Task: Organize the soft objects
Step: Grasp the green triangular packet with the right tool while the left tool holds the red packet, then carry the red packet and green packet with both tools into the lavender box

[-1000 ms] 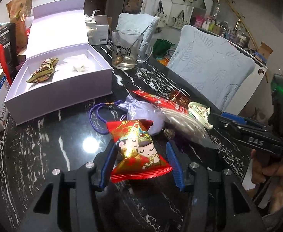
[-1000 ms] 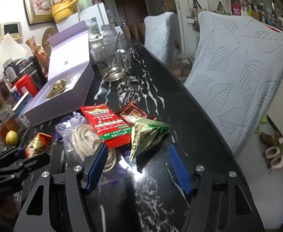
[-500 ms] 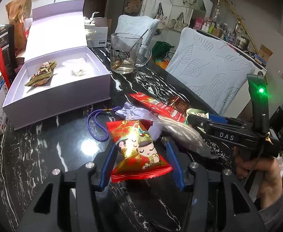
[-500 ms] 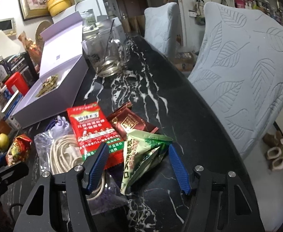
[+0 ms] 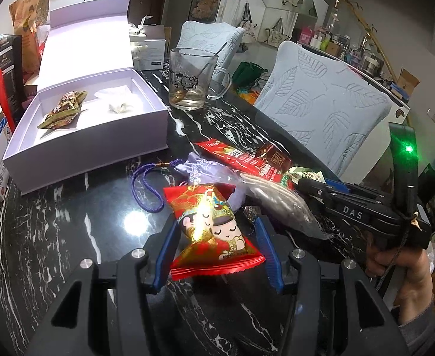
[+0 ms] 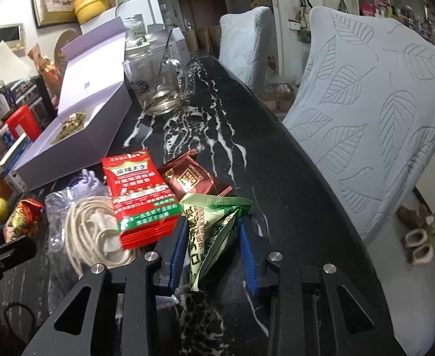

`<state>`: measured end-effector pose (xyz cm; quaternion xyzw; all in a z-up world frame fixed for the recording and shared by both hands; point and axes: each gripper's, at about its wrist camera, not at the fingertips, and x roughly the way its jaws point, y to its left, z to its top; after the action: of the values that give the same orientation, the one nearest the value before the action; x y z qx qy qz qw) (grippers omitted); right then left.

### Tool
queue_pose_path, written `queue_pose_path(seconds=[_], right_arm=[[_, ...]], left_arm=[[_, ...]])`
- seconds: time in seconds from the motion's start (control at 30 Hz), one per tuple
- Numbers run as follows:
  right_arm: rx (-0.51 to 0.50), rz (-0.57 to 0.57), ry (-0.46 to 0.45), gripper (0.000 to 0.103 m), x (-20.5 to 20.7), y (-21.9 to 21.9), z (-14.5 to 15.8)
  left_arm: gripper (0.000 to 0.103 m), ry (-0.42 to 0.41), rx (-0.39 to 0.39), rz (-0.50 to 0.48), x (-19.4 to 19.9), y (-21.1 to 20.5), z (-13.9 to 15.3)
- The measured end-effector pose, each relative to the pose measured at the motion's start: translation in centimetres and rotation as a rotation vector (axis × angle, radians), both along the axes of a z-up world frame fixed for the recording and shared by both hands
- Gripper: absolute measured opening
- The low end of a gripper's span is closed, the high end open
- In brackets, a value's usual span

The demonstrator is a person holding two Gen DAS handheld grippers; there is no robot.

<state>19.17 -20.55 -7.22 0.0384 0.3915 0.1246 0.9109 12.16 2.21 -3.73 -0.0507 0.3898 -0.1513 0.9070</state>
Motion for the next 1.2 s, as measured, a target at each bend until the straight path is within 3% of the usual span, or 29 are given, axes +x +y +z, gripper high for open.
queue_pose_path(seconds=[0.6,1.2], right_arm=[[0.078,-0.012,-0.02,0.033,-5.6,-1.3,1.7],[0.123,0.143,-0.039,0.033,-11.1,2.7,3.3]], left_arm=[[0.052,-0.026,-0.019,-0.015,-2.8,-0.4,1.0],[0.052,-0.066,-0.024,0.056,-7.0,2.6,2.4]])
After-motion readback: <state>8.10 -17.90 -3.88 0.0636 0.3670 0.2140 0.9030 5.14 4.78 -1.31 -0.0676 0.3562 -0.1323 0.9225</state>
